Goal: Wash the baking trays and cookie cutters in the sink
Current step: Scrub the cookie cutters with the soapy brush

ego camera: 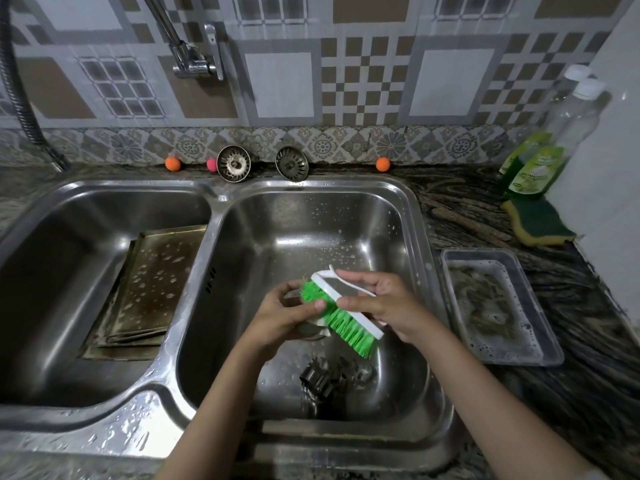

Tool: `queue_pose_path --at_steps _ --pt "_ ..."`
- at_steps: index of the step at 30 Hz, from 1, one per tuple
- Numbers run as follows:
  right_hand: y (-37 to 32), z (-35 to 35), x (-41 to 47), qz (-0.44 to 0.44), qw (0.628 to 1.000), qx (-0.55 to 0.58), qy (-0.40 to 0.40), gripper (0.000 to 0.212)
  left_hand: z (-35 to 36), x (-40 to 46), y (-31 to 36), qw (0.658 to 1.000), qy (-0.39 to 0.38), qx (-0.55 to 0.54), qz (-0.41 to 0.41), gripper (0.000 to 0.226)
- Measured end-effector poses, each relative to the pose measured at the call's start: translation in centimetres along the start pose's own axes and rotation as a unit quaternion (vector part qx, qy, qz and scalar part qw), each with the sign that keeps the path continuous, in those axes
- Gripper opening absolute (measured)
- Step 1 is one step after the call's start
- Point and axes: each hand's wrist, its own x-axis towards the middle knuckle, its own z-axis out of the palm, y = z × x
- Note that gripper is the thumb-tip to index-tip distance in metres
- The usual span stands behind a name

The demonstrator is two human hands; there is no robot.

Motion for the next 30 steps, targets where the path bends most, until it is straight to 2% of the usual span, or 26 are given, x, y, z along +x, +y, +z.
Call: queue_pose_path --at_steps 4,6,8,11,14,17,22,30 --pt "1.6 1.4 -0.3 0.039 0.993 0.058 0.100 0.053 1.0 0.5 -0.7 0.992 0.105 -0.065 -0.041 0.046" --pt "2.7 2.6 -0.5 0.068 0.983 0.091 0.142 0.048 2.0 0.7 -1.6 0.979 0.170 -0.110 -0.033 0.042" --pt "3.7 3.6 -0.6 0.084 0.974 0.121 0.175 0.049 2.8 0.8 -2.4 0.975 0.188 -0.120 -0.009 0.038" --pt "4.3 4.1 -0.5 0.086 0.957 0.157 0.229 0.054 3.0 0.9 -3.3 0.982 0.138 -0.125 0.011 0.033" --pt "4.1 3.7 -0.2 0.065 0.955 0.154 0.245 0.057 2.6 0.6 -3.4 0.991 0.088 -0.097 0.015 0.044" --pt "3.7 3.7 -0.4 0.040 0.965 0.128 0.223 0.058 2.3 0.2 -2.8 0.993 0.083 -0.078 0.041 0.044" --pt "3.4 3.8 -1.1 0.007 0.977 0.093 0.192 0.059 1.8 0.1 -2.2 0.988 0.107 -0.087 0.073 0.028" --pt "3.4 3.1 1.2 -0.021 0.956 0.077 0.282 0.058 2.6 -1.3 -3.2 0.995 0.042 -0.076 0.040 0.026"
